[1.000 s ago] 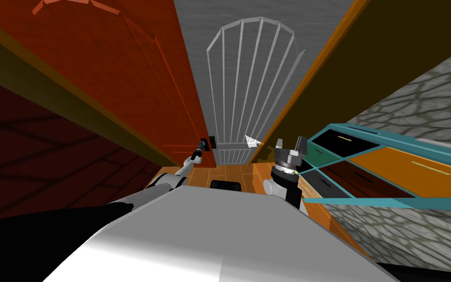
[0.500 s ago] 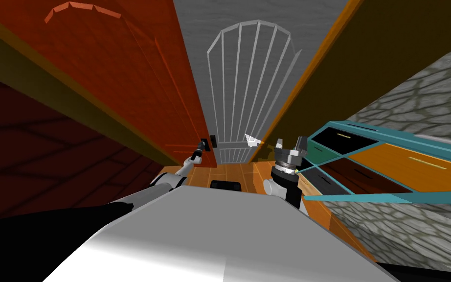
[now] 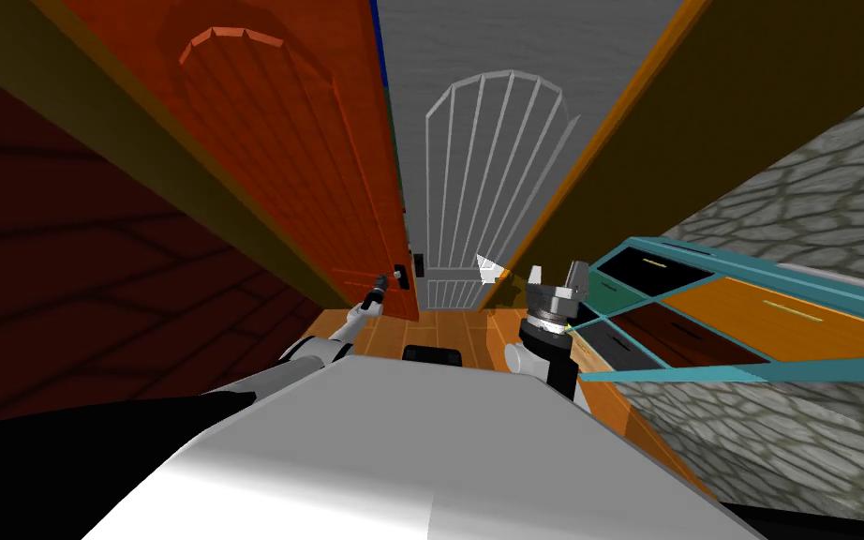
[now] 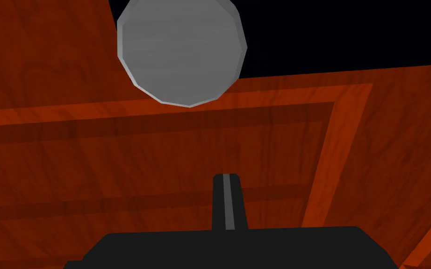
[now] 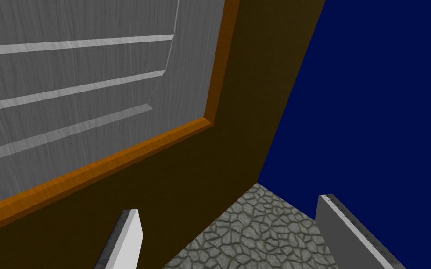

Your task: Pull the door open

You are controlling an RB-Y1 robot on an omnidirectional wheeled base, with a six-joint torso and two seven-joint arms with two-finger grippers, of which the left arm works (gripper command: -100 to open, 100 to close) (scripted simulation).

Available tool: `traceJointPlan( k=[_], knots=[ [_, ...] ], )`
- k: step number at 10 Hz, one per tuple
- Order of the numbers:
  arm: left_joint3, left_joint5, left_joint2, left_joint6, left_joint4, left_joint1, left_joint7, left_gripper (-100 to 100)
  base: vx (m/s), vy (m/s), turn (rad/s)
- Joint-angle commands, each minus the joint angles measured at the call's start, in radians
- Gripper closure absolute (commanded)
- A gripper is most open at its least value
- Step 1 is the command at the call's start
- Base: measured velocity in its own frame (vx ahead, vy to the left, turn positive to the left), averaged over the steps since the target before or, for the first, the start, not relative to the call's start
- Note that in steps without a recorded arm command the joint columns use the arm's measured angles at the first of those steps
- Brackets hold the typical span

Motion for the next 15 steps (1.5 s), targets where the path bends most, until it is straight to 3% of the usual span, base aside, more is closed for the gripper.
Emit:
traceJointPlan(
  k=[1, 7, 9, 15],
  knots=[
    [-0.018, -0.003, -0.003, -0.004, 0.001, -0.011, 0.01, -100, -0.185, 0.033, -0.076],
    [-0.087, -0.015, -0.015, 0.001, -0.04, -0.027, 0.047, -100, -0.198, 0.013, -0.068],
    [-0.088, -0.015, -0.018, 0.002, -0.042, -0.026, 0.045, -100, -0.14, 0.019, -0.029],
    [-0.072, -0.014, -0.021, -0.01, -0.029, -0.029, 0.036, -100, 0.179, 0.009, -0.023]
  ],
)
